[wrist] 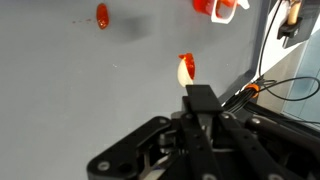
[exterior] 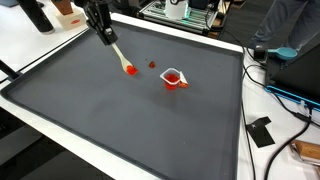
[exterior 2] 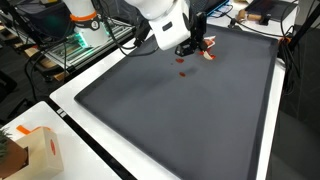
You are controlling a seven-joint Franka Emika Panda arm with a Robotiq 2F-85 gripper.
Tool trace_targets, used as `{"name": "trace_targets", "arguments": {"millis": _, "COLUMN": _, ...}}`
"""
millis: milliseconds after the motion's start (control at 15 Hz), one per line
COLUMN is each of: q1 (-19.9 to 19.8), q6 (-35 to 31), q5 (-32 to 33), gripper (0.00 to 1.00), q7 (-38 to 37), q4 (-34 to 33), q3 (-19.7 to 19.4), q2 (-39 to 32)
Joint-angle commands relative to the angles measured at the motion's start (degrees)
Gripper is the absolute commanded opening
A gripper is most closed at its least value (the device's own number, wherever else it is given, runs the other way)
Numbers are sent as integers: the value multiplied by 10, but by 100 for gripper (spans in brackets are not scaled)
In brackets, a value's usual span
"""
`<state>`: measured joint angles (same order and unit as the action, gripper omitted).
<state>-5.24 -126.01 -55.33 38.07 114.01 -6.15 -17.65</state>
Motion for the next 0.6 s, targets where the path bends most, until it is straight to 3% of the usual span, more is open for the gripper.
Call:
{"name": "trace_targets", "arguments": {"millis": 0, "q1": -3, "q6": -17, "q5": 50, "gripper": 3, "q7": -33, "q4": -1, "q3": 11, "q2": 12}}
{"name": "trace_targets", "arguments": {"millis": 533, "q1": -5, "q6": -32, "q5": 131, "gripper": 3, "q7": -75, "q4": -7, "q3": 23, "q2": 38}}
